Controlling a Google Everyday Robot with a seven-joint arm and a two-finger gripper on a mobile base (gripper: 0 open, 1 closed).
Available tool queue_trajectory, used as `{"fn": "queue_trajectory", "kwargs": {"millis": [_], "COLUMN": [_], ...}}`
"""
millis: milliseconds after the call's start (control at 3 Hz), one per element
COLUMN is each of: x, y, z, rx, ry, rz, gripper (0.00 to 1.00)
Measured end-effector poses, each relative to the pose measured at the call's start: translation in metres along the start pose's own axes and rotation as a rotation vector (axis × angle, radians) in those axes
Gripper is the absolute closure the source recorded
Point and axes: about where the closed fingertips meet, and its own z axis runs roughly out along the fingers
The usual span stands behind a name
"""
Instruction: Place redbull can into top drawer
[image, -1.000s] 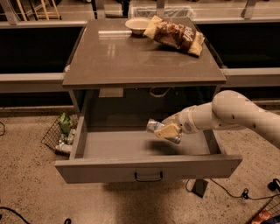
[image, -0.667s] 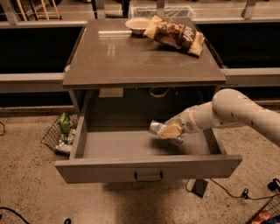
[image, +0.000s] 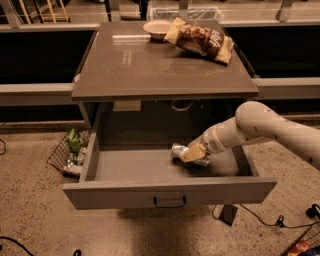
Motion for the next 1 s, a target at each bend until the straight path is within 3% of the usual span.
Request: {"fn": "queue_trajectory", "kwargs": {"millis": [667, 1000], "x": [-0.0005, -0.0047], "y": [-0.0062, -0.0077], "z": [0.0086, 0.0059], "rx": [-0.016, -0.012], "ry": [0.046, 0.043], "rz": [0.000, -0.009], "gripper": [0.18, 0.00]}}
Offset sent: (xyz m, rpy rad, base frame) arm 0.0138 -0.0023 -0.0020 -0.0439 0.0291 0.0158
